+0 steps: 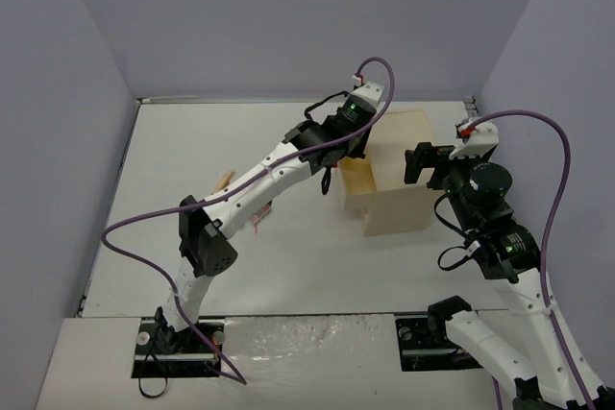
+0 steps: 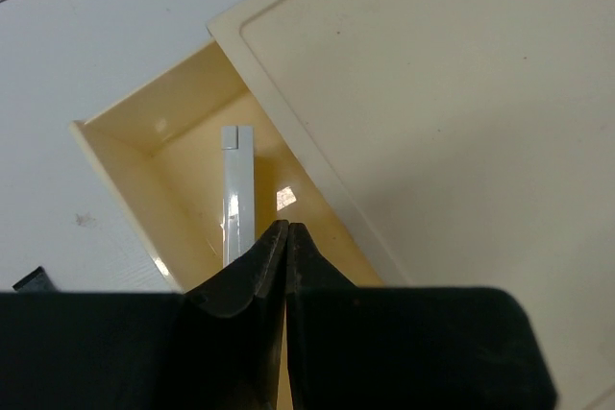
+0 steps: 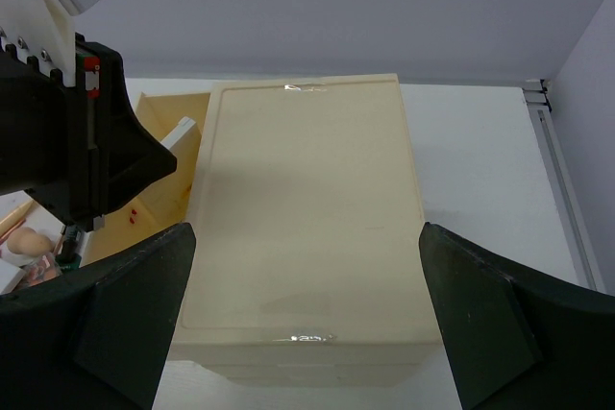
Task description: Organize the makeup
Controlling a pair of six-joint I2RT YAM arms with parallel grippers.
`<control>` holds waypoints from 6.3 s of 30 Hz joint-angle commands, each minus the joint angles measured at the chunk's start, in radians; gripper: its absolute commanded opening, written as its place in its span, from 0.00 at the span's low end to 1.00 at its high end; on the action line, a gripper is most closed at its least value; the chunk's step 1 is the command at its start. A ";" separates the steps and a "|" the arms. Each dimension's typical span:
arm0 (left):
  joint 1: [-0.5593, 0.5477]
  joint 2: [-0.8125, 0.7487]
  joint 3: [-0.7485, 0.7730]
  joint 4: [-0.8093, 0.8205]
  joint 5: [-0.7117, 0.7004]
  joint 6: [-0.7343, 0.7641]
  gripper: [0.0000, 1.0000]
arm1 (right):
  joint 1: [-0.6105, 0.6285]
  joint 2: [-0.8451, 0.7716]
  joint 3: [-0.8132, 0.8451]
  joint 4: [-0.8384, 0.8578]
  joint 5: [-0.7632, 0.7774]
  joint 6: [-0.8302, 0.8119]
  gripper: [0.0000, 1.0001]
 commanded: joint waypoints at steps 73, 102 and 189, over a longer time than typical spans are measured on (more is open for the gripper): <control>0.036 0.021 0.215 -0.168 -0.073 -0.165 0.28 | 0.015 -0.004 -0.010 0.068 0.020 -0.016 1.00; 0.157 -0.509 -0.979 -0.135 -0.395 -0.109 0.89 | 0.053 -0.020 -0.028 0.068 0.025 -0.023 1.00; 0.088 -0.742 -0.586 -0.083 -0.132 -0.301 0.00 | 0.091 -0.035 -0.005 0.058 0.065 -0.026 1.00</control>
